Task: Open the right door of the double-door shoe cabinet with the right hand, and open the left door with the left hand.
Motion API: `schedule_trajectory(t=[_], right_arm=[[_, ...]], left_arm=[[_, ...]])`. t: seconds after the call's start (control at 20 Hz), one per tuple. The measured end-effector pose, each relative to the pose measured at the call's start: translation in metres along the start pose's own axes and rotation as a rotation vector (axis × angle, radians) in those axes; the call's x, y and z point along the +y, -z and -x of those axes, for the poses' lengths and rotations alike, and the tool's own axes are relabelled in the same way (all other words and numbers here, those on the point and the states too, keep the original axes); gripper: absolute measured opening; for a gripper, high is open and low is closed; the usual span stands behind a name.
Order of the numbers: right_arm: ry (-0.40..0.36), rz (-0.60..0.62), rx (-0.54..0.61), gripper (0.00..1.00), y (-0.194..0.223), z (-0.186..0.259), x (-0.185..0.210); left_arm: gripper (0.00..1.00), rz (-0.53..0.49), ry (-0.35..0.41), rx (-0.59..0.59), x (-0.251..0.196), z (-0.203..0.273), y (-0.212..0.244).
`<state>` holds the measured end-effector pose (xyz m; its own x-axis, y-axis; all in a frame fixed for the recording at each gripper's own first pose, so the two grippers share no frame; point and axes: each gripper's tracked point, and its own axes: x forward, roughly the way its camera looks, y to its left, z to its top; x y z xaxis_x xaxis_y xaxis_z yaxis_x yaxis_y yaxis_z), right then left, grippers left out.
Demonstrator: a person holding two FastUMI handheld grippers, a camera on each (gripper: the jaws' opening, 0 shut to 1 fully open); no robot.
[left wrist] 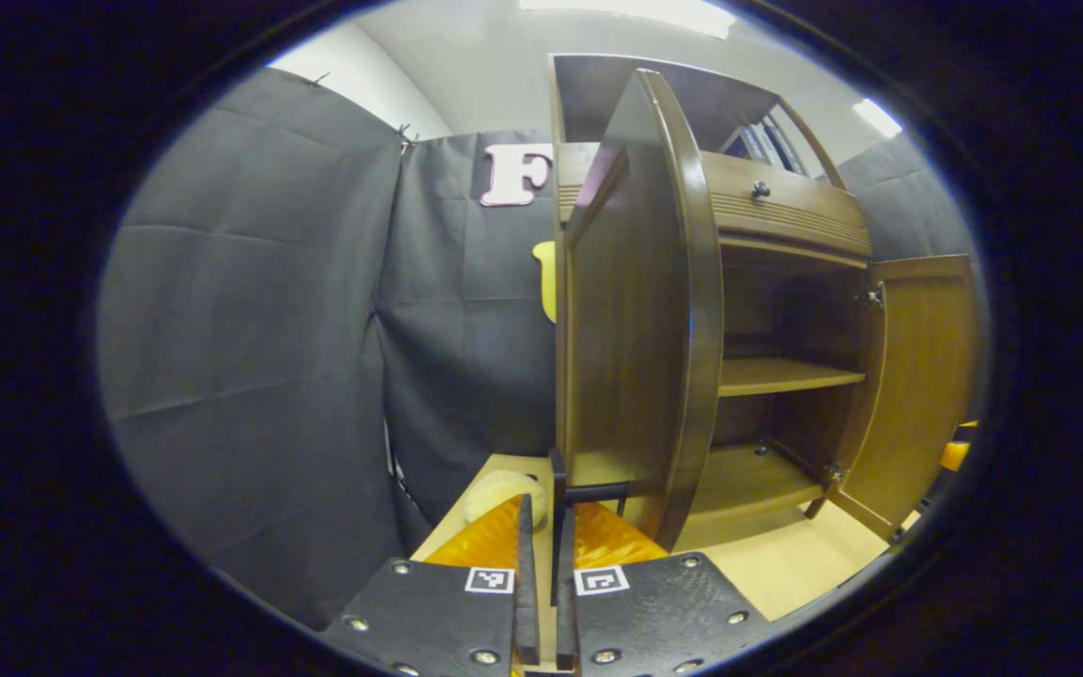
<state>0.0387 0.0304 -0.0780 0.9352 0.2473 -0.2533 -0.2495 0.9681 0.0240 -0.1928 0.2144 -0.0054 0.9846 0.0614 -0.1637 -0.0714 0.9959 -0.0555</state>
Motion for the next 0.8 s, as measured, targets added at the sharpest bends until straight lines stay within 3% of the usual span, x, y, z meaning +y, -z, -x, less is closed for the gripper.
schedule_trajectory(t=[0.2, 0.45, 0.55, 0.7, 0.8], right_arm=[[-0.011, 0.004, -0.009, 0.92, -0.005, -0.002, 0.004], [-0.022, -0.017, -0.027, 0.92, -0.011, -0.003, 0.01], [-0.024, -0.011, -0.035, 0.92, -0.016, -0.003, 0.011], [-0.025, -0.004, -0.053, 0.92, -0.025, -0.002, 0.014], [-0.016, -0.001, -0.067, 0.92, -0.031, 0.001, 0.012]], left_arm=[[0.1, -0.006, -0.037, -0.011, 0.021, 0.016, 0.0], [0.1, -0.007, -0.148, -0.02, 0.054, 0.04, 0.0], [0.11, 0.024, -0.127, -0.02, 0.053, 0.051, -0.001], [0.22, 0.005, -0.109, -0.023, 0.044, 0.061, -0.004], [0.45, -0.02, -0.094, -0.038, 0.031, 0.068, -0.008]])
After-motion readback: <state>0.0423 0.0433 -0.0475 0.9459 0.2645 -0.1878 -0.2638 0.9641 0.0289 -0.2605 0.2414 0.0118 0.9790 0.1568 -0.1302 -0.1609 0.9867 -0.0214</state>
